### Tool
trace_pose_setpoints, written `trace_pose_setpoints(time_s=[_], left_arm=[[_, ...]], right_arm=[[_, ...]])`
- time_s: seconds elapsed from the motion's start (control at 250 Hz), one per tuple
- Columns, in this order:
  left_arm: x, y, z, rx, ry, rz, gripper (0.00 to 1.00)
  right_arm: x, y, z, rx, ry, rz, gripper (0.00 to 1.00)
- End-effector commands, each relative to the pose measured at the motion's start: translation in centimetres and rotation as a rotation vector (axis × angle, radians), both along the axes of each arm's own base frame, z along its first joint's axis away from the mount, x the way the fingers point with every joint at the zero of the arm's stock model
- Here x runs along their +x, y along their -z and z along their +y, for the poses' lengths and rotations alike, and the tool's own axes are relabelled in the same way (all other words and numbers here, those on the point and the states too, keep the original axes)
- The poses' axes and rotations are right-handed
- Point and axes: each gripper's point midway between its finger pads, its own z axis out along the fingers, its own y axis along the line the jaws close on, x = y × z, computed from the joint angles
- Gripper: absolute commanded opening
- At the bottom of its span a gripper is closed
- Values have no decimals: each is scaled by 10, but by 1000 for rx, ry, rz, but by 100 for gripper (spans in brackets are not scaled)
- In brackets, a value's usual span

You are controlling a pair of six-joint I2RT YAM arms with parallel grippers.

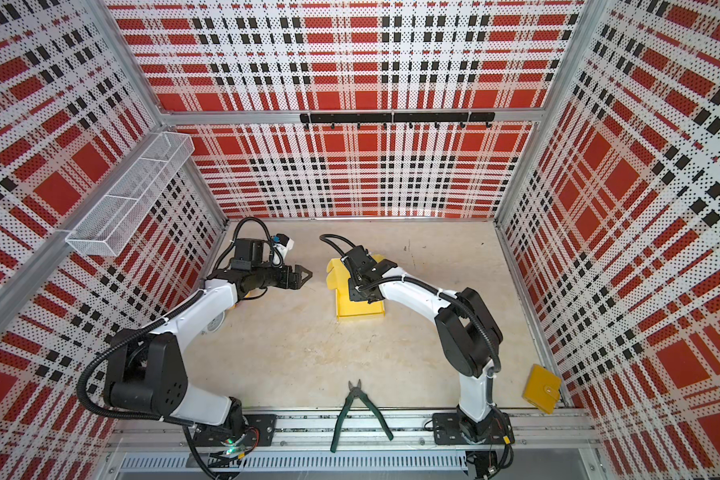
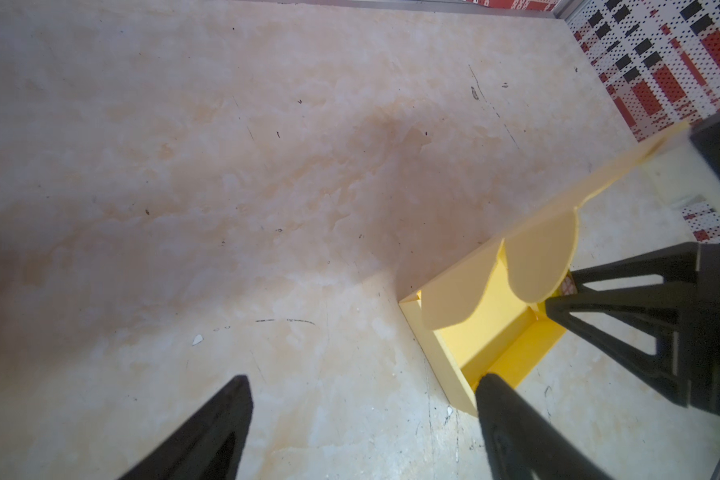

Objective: Fold the paper box
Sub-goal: 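Carry the cube with the right gripper into the box's open end, then open the right gripper to drop the cube inside the box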

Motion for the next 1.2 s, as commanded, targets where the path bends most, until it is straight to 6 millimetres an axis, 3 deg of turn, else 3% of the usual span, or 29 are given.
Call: trace_pose_setpoints(time_s=[0.0, 0.336, 0.652, 0.764, 0.948, 1.196], left_arm=[[0, -18, -5, -20, 20, -47, 87], [-1, -17, -7, -28, 26, -44, 87], [-1, -17, -7, -28, 28, -44, 86], [0, -17, -7, -28, 28, -43, 86], [-1, -18, -8, -31, 39, -46, 86], [-1, -22, -10, -31, 54, -51, 86]], right_arm=[[-1, 17, 10, 3, -2, 35, 30], [1, 49, 9, -50, 16, 77, 34], [3, 63, 11, -60, 15, 100, 38], [5, 55, 12, -49, 15, 85, 45], [6, 38, 11, -30, 17, 54, 48], [0, -3, 5, 17, 30, -10, 50]])
